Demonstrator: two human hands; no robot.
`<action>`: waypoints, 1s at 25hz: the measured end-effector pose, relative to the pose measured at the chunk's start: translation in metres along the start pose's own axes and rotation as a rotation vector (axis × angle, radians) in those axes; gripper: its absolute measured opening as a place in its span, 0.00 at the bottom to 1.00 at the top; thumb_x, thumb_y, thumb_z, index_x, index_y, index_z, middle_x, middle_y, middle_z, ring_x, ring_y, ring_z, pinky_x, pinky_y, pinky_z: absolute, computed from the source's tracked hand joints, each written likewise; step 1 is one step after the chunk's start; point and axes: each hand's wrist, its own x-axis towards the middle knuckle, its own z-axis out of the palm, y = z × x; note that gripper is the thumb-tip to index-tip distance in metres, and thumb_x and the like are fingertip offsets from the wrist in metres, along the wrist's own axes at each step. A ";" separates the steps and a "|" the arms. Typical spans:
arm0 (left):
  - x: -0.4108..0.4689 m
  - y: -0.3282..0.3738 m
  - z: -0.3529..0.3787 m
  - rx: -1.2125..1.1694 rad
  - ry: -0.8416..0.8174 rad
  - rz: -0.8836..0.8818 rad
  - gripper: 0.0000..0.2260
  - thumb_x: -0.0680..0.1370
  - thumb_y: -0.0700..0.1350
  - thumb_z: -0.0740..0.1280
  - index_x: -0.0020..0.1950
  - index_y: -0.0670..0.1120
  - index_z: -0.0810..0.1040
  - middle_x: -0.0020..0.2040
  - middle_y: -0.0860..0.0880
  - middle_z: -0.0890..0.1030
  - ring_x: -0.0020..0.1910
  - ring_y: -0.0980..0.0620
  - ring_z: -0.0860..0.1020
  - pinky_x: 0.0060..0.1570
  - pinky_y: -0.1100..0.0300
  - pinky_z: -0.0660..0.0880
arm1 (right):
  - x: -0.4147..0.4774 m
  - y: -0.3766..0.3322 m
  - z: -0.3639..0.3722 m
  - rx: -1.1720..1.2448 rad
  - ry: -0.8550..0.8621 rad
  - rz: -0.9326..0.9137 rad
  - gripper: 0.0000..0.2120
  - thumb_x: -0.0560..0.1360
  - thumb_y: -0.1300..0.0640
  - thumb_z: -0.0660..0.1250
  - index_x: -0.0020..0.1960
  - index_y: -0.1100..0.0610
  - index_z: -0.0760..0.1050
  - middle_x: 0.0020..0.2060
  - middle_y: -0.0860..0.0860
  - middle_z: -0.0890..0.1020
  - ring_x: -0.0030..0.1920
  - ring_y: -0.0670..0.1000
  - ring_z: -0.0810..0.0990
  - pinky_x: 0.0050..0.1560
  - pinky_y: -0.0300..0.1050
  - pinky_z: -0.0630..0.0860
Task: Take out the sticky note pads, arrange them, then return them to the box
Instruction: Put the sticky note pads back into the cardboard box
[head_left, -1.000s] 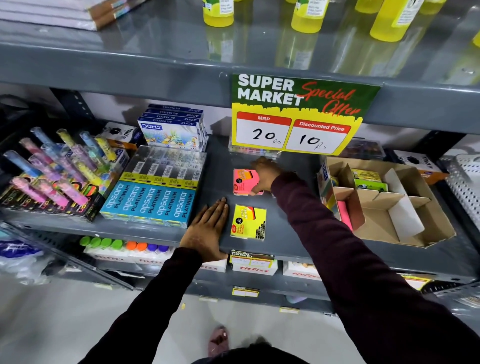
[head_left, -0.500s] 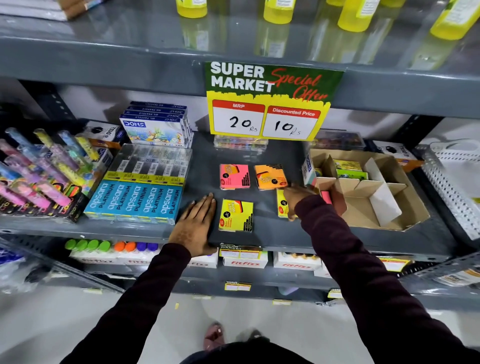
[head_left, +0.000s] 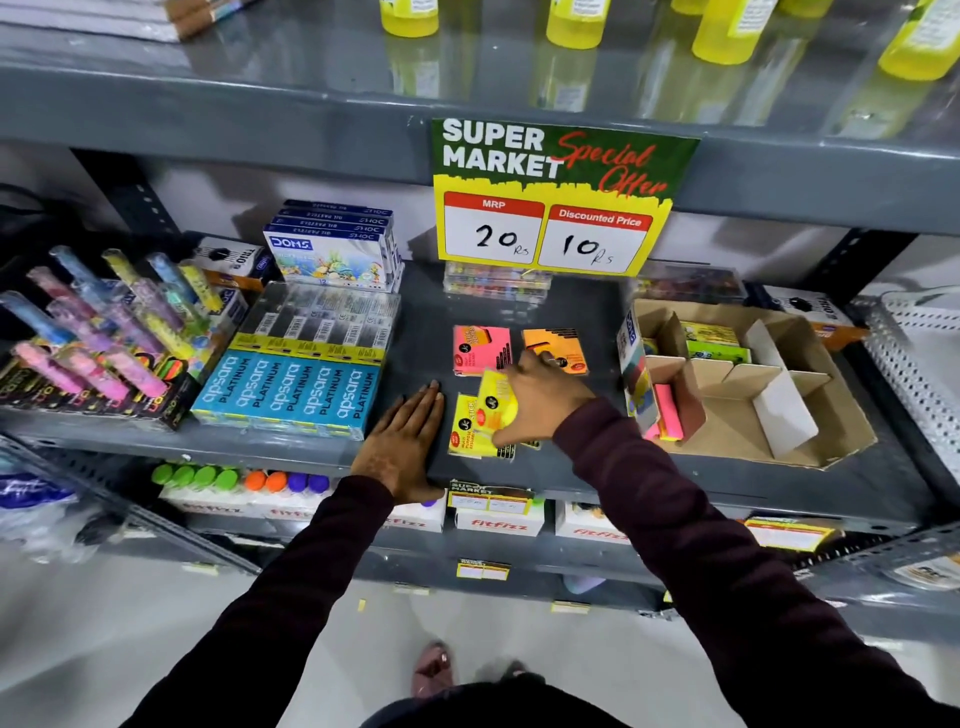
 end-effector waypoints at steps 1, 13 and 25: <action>0.000 0.000 0.001 0.006 0.007 -0.001 0.55 0.60 0.64 0.71 0.74 0.39 0.47 0.75 0.44 0.46 0.74 0.48 0.48 0.72 0.53 0.44 | 0.003 -0.008 0.002 0.000 -0.004 -0.032 0.42 0.65 0.39 0.71 0.69 0.62 0.65 0.66 0.61 0.69 0.67 0.61 0.66 0.66 0.52 0.68; -0.001 0.001 -0.003 0.000 -0.009 -0.003 0.55 0.56 0.62 0.73 0.73 0.36 0.55 0.74 0.40 0.56 0.72 0.45 0.57 0.70 0.49 0.54 | 0.023 -0.015 0.022 -0.039 -0.026 -0.088 0.42 0.63 0.39 0.74 0.68 0.60 0.66 0.65 0.59 0.70 0.65 0.60 0.69 0.65 0.52 0.70; -0.002 0.002 -0.004 0.009 -0.016 -0.010 0.56 0.55 0.64 0.75 0.72 0.35 0.56 0.73 0.38 0.59 0.71 0.42 0.60 0.69 0.45 0.57 | 0.010 0.003 0.039 0.175 -0.065 -0.074 0.47 0.66 0.46 0.75 0.75 0.58 0.55 0.74 0.57 0.63 0.73 0.57 0.64 0.72 0.51 0.62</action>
